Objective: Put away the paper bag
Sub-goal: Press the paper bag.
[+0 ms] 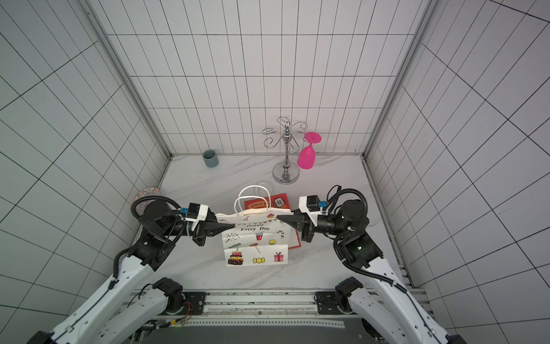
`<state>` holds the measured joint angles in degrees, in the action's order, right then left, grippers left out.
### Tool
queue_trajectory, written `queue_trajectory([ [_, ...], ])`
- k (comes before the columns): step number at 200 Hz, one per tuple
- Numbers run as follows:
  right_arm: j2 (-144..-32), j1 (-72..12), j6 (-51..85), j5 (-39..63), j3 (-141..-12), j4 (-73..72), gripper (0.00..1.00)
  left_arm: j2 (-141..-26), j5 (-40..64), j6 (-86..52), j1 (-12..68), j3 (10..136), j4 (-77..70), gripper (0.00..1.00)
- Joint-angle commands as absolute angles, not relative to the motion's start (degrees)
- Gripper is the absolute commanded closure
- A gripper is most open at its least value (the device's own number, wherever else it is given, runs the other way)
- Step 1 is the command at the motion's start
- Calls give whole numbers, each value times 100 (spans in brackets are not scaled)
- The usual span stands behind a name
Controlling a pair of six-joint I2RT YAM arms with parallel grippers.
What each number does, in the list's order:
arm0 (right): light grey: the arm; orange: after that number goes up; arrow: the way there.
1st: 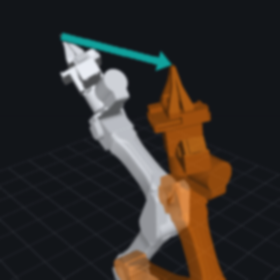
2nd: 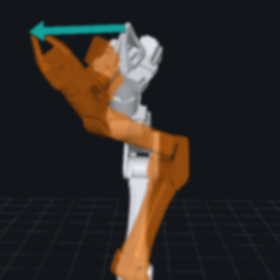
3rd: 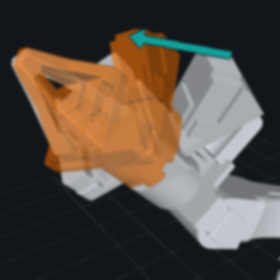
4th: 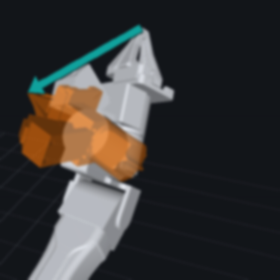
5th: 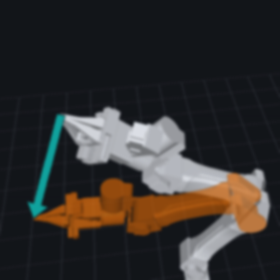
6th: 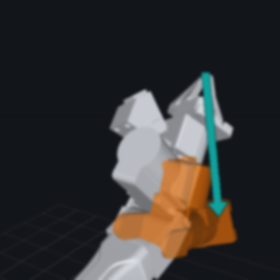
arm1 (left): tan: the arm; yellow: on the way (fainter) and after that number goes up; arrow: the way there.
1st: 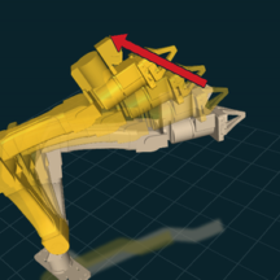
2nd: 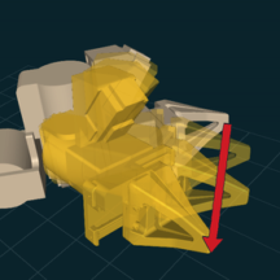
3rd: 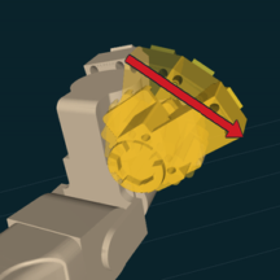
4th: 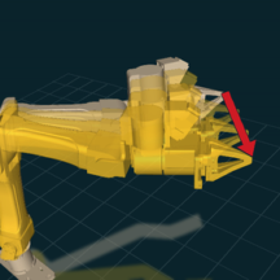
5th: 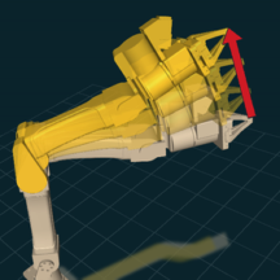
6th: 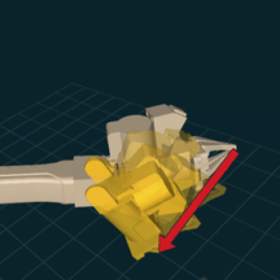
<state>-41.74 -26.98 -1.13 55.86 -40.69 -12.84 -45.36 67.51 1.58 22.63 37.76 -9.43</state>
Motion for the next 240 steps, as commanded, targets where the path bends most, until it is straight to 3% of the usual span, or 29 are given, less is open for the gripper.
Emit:
queue_trajectory([
  [1, -4179, -2650, 116, 5643, -4310, -1589, 100, -4424, 6764, 491, 2303, 3694, -664, 63],
  [15, -4201, -2650, 156, 5643, -4363, -1574, 100, -4397, 6734, 544, 2302, 3683, -640, 90],
  [23, -4201, -2654, 166, 5635, -4380, -1566, 100, -4392, 6724, 570, 2302, 3688, -617, 100],
  [60, -4166, -2654, 244, 5607, -4478, -1546, 100, -4309, 6695, 666, 2303, 3662, -533, 100],
  [64, -4166, -2651, 254, 5606, -4493, -1540, 100, -4296, 6648, 683, 2303, 3652, -509, 88],
  [71, -4153, -2650, 272, 5603, -4516, -1538, 100, -4277, 6543, 726, 2310, 3637, -441, 54],
  [75, -4144, -2650, 280, 5592, -4536, -1534, 100, -4264, 6501, 764, 2307, 3618, -406, 46],
  [90, -4109, -2649, 281, 5520, -4599, -1483, 100, -4241, 6471, 870, 2344, 3547, -333, 36],
  [113, -4084, -2649, 207, 5406, -4708, -1328, 100, -4268, 6384, 1043, 2466, 3416, -236, 35],
  [130, -4095, -2646, 202, 5388, -4764, -1303, 100, -4349, 6336, 1275, 2511, 3402, -5, 47],
  [164, -4069, -2646, 106, 5344, -4801, -1172, 100, -4312, 6365, 1309, 2511, 3444, 35, 100],
  [200, -4030, -2646, 105, 5353, -4818, -1169, 100, -4324, 6362, 1334, 2510, 3454, 57, 100],
  [204, -4021, -2646, 105, 5353, -4824, -1169, 100, -4324, 6301, 1336, 2511, 3455, 68, 91],
  [210, -4004, -2646, 105, 5353, -4826, -1169, 100, -4324, 6176, 1336, 2506, 3454, 89, 60],
  [215, -3987, -2646, 105, 5357, -4832, -1169, 100, -4324, 6090, 1343, 2512, 3454, 109, 44],
  [222, -3967, -2646, 98, 5369, -4840, -1154, 100, -4329, 6010, 1383, 2511, 3454, 151, 36],
  [240, -3899, -2646, 29, 5379, -4889, -1041, 100, -4354, 5913, 1471, 2505, 3438, 256, 30],
])
